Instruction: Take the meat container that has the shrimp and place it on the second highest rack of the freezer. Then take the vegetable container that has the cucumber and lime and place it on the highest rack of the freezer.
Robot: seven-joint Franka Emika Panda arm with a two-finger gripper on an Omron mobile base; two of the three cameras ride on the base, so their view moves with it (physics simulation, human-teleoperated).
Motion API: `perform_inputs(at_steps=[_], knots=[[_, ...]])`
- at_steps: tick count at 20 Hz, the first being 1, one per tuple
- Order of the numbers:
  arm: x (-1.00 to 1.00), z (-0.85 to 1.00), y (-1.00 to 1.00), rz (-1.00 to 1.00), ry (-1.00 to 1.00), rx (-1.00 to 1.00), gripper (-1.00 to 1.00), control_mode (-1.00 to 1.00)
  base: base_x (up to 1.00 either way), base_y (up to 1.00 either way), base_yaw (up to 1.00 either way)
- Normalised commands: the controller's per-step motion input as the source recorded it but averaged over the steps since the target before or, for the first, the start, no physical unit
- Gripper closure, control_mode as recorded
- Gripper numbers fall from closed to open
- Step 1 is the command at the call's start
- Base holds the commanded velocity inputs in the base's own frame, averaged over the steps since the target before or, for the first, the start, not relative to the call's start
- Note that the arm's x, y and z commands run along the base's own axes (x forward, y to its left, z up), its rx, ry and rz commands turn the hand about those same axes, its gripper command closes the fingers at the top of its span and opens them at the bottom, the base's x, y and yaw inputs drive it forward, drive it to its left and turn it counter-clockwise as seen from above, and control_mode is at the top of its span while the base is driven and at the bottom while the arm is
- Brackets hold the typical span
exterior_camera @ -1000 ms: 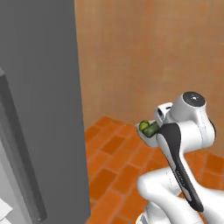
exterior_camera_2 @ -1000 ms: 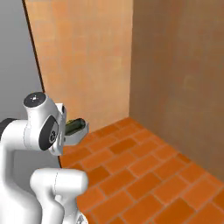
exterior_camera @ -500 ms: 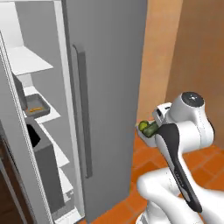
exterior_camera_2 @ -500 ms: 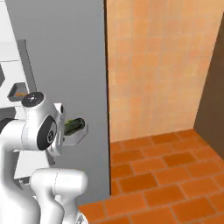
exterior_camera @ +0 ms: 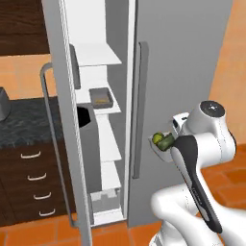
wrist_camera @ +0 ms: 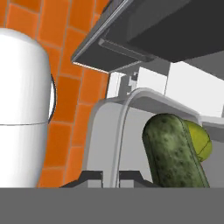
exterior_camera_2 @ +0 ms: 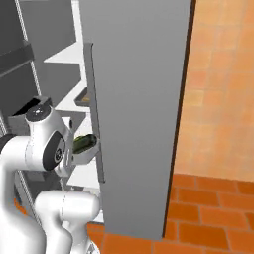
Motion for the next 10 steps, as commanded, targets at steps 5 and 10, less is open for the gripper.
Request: perform_inputs(at_steps=[5, 10], knots=[[0.0, 0.0, 0.0, 0.0, 0.0, 0.0, 1.0, 1.0, -0.11, 0.03, 0.65], [0.0, 0.0, 0.0, 0.0, 0.0, 0.0, 1.0, 1.0, 0.01, -0.08, 0.44]])
